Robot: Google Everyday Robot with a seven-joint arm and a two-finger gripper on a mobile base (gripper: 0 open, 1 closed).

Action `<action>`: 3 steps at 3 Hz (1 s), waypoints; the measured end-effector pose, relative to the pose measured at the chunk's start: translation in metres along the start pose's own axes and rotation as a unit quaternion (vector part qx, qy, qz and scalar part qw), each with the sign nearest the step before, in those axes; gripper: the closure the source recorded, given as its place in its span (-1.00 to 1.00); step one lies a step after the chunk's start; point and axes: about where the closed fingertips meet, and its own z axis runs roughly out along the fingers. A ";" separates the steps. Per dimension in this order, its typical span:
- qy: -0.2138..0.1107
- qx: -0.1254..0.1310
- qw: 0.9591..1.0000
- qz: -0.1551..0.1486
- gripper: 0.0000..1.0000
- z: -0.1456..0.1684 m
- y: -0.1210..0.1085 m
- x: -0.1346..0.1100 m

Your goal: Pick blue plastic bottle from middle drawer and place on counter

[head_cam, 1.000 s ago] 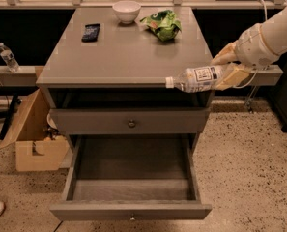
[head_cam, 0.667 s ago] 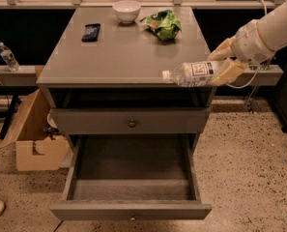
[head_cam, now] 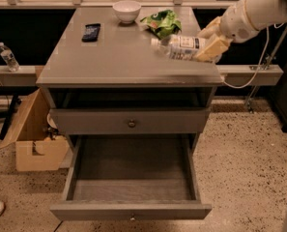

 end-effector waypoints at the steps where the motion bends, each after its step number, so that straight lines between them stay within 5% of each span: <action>1: 0.003 0.003 0.999 0.045 1.00 0.036 -0.028 -0.017; 3: 0.023 -0.004 0.995 0.098 1.00 0.100 -0.051 -0.030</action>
Offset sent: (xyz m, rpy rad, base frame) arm 0.0911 0.0760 -0.0167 0.0731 0.1380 -0.1318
